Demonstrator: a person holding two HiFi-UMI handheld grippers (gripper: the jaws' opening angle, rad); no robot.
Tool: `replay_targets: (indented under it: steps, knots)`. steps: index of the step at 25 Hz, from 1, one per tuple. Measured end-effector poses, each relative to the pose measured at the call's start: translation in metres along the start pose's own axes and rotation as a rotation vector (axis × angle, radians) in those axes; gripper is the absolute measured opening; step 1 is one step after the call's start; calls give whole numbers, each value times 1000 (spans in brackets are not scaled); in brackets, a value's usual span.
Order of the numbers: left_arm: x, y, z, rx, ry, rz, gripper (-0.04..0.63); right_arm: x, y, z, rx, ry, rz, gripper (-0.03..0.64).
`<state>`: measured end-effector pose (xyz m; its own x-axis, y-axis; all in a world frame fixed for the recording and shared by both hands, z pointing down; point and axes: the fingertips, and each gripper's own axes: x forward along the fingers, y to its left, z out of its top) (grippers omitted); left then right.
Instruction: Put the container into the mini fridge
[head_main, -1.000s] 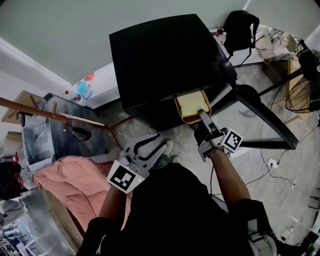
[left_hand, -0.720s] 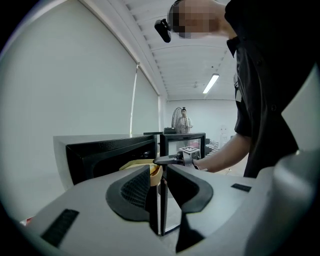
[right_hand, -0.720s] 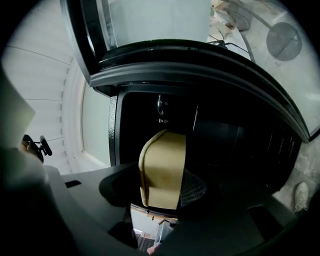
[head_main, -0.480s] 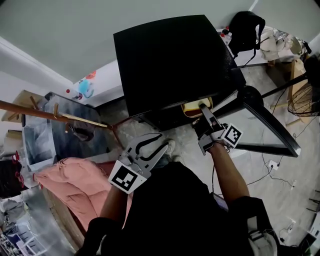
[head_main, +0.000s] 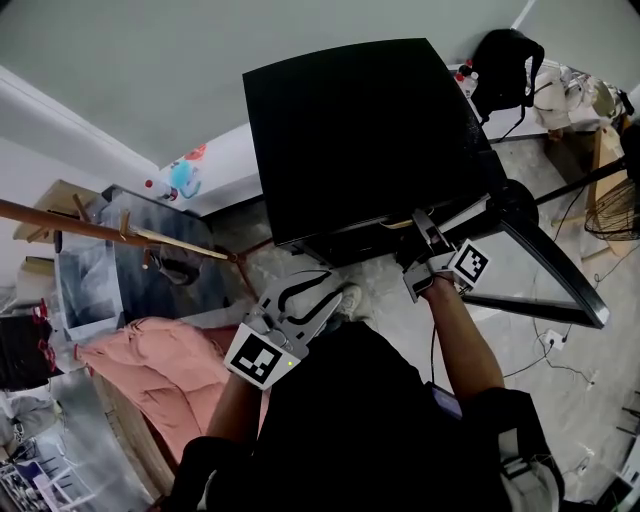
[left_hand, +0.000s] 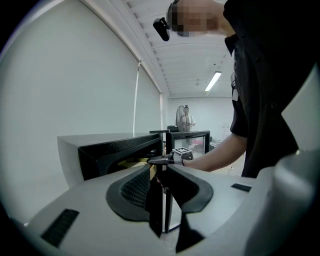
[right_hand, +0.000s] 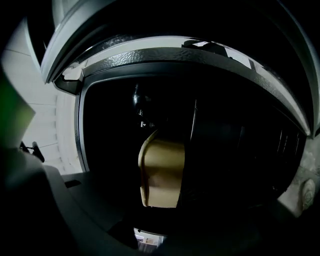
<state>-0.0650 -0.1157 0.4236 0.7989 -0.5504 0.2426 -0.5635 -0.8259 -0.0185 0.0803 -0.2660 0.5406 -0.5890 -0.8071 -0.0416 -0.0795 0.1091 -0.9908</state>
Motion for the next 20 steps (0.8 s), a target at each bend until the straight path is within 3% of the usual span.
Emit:
replay_targets:
  steps: [4,7,12,16,20]
  knots:
    - [3,2,0,-18,-1,0,115,1,-1,-2,-48,15,1,229]
    - [5,2,1,-23,-3,-5,115,1,-5,-4,-57,36,-9,302]
    - [8,1,5,-43,-18,-11,115,-7,-8,-12,-117,76,-26,321]
    - [7,4,4,-89,-27,-1,115,-20,-7,-23,-258,111,-86,321]
    - [10,3,4,-97,-41,-11,115,-36,-7,-30,-483,139,-186,316]
